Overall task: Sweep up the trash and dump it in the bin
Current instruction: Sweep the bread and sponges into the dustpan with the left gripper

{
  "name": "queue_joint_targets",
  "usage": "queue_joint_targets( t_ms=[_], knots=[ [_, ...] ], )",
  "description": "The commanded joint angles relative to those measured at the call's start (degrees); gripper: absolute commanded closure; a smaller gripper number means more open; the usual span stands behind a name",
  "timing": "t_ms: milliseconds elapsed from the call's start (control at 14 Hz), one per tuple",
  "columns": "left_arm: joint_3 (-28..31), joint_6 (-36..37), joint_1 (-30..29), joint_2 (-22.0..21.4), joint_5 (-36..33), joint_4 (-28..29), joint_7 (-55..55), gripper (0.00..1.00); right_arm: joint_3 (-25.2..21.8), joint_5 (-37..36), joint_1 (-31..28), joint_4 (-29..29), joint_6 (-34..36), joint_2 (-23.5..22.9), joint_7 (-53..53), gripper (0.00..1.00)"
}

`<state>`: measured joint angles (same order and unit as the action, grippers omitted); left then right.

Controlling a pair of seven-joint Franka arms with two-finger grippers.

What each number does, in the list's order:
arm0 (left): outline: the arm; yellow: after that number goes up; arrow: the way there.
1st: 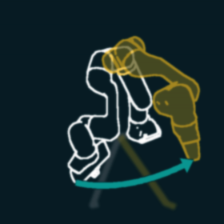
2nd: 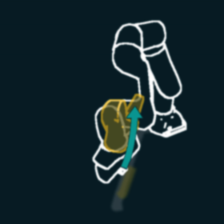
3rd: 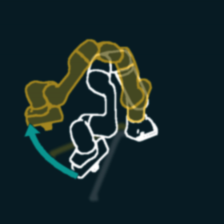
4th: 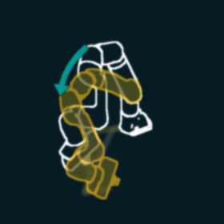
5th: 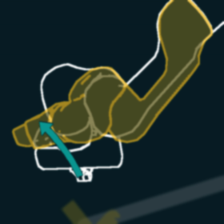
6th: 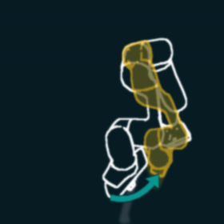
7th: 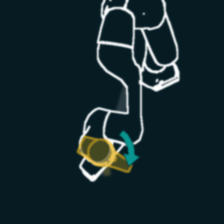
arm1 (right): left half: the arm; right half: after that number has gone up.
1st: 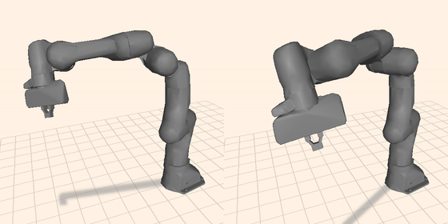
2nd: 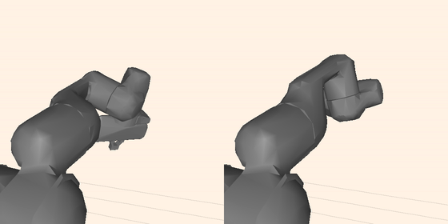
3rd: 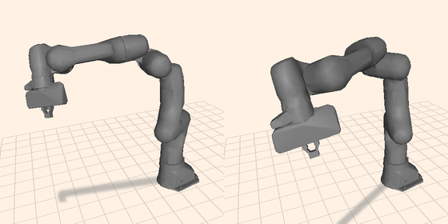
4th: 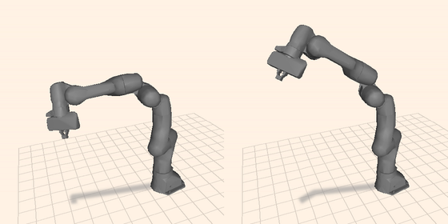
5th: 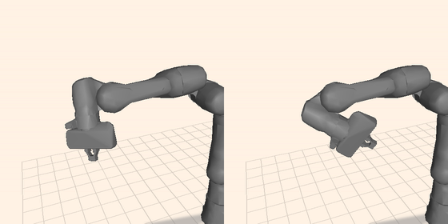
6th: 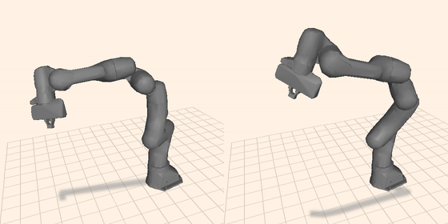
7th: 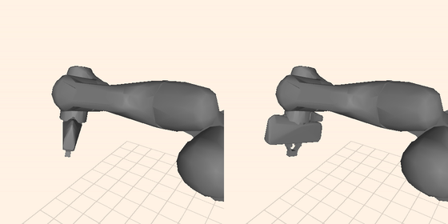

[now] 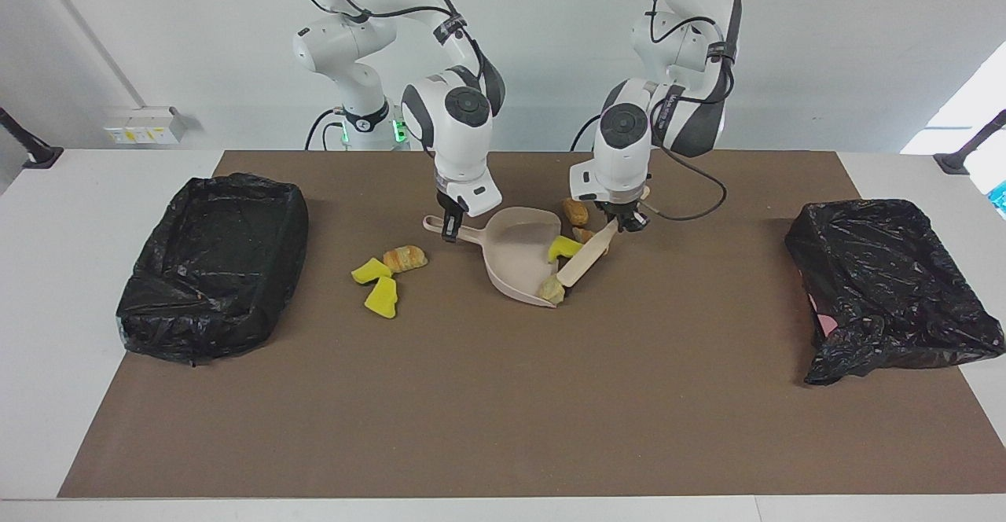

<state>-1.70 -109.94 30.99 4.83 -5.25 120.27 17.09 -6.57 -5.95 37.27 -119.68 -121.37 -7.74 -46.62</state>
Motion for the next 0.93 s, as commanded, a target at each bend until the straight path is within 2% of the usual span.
queue_joint_targets(
  t_ms=[0, 143, 287, 430, 645, 860],
  knots=[
    [0.6, 3.7, 2.4, -2.2, 0.2, -1.7, 0.1, 1.0, 0.2, -1.3, -0.3, -1.8, -1.3, 1.3, 1.2, 1.0],
    [0.7, 4.9, 1.7, -4.8, 0.2, -2.0, -0.5, 1.0, 0.2, -1.3, -0.4, -1.8, -1.3, 1.3, 1.2, 1.0],
    [0.7, 5.1, 0.8, -6.9, 0.3, -0.9, -6.3, 1.0, 0.2, -1.3, -0.4, -1.9, -1.2, 1.4, 1.2, 1.0],
    [0.7, 4.6, 0.7, -8.9, 0.5, 2.6, -17.3, 1.0, 0.3, -1.3, -0.6, -3.1, -1.1, 2.0, -1.3, 1.0],
    [0.7, 4.3, -0.4, -12.6, 2.0, 8.6, -32.2, 1.0, 0.2, -1.4, -1.4, -2.9, -1.3, 1.9, -14.0, 1.0],
    [0.6, 4.8, 0.2, -16.4, 2.1, 13.7, -41.6, 1.0, 0.3, -3.7, -0.5, -3.2, -1.1, 2.4, -17.3, 1.0]
  ],
)
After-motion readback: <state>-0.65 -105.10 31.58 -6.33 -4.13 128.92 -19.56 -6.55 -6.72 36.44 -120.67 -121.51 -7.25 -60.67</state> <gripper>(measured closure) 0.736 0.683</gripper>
